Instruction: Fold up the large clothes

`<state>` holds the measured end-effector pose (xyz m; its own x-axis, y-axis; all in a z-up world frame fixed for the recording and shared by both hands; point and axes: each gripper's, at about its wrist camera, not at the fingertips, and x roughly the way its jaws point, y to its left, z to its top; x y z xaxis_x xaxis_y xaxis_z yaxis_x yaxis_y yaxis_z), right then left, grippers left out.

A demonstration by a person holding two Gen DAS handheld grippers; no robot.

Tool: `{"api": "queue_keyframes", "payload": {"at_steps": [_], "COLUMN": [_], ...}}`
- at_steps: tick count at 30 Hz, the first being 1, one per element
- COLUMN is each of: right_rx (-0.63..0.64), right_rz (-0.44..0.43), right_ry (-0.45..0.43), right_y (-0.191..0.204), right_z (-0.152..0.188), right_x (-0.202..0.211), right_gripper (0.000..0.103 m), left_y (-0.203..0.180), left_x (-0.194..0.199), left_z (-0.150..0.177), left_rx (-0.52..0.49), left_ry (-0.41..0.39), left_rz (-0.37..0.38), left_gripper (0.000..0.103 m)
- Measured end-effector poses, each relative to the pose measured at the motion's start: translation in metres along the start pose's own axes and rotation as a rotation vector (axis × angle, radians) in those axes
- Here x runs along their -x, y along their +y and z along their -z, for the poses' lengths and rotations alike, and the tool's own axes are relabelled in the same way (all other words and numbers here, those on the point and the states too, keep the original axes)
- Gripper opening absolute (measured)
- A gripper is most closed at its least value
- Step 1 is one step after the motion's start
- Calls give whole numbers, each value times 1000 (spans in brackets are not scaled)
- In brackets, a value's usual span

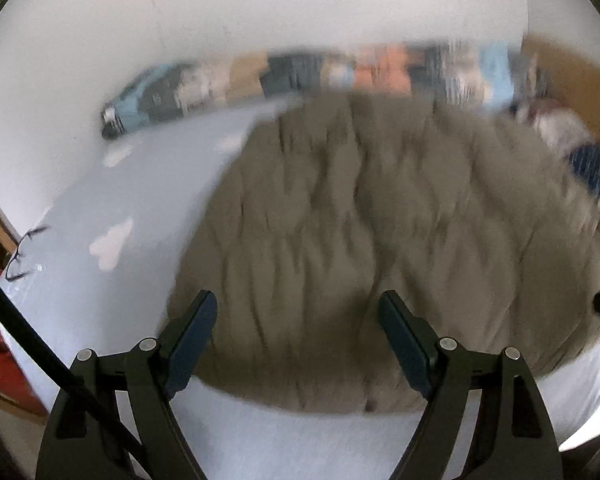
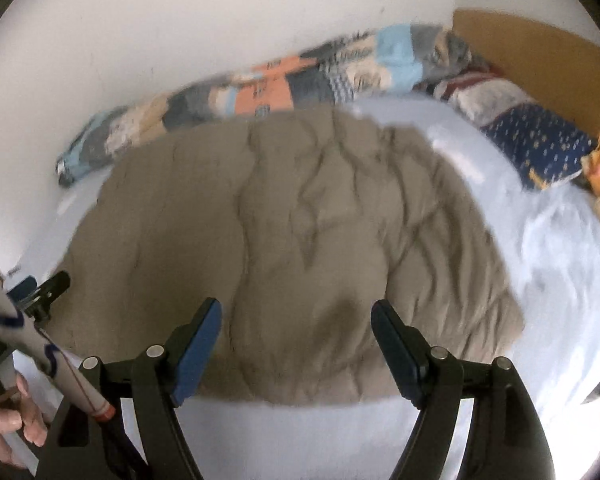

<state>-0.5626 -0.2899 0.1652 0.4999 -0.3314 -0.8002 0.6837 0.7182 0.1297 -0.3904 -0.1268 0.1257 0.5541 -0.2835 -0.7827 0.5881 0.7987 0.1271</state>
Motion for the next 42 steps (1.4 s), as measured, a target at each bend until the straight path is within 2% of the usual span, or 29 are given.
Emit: {"api": "queue_keyframes", "payload": {"at_steps": [3,6,11,14,16,18,20,22,24,26,28,29,30,31,32,34,37,38,41,42], "right_rx": [-5,25,32,36,37,34,30,6,-36,-52,-75,-90,-103,-113,-138,-183,-252,-283,-253,-219], "right_rz": [11,39,1,-12,-4,-6,-1,7,39,79,82,80,85,91,73,63,60,51,78,99], "right_ry": [82,80,-59,-152,-200,-235,-266,-271,-274,-262,-227,-210,-172,-133,-93,-46,62,70,10,-48], "right_y": [-3,1,10,14,15,14,10,4,-8,-19,-35,-41,-49,-54,-61,-72,-89,-94,-85,-76], "right_z": [11,16,22,36,46,53,58,50,40,30,24,21,19,17,16,18,24,26,27,27], "right_x": [-19,-18,32,72,97,117,135,139,136,123,105,95,79,66,51,31,2,-1,14,30], "right_gripper": [81,81,81,81,81,83,86,88,88,88,88,83,70,64,60,60,60,62,62,62], "left_y": [2,3,11,15,16,14,9,15,21,27,34,37,40,43,45,49,49,47,42,40], "left_x": [-4,23,89,118,142,152,149,139,125,102,79,62,47,36,24,-1,1,6,44,53], "left_z": [9,11,22,32,50,64,60,51,47,40,36,33,31,31,31,34,32,31,31,31], "left_rx": [-7,-27,19,51,59,37,12,36,56,49,50,52,64,76,86,131,166,161,157,155], "left_ry": [38,-23,-157,-195,-263,-306,-280,-246,-244,-201,-163,-128,-101,-86,-63,9,-11,-26,-146,-163], "left_rz": [4,-23,14,46,60,71,71,87,59,33,19,11,1,-3,-2,19,17,10,25,30], "left_gripper": [82,82,82,82,83,87,88,88,88,88,88,88,88,88,88,88,88,88,88,88]}}
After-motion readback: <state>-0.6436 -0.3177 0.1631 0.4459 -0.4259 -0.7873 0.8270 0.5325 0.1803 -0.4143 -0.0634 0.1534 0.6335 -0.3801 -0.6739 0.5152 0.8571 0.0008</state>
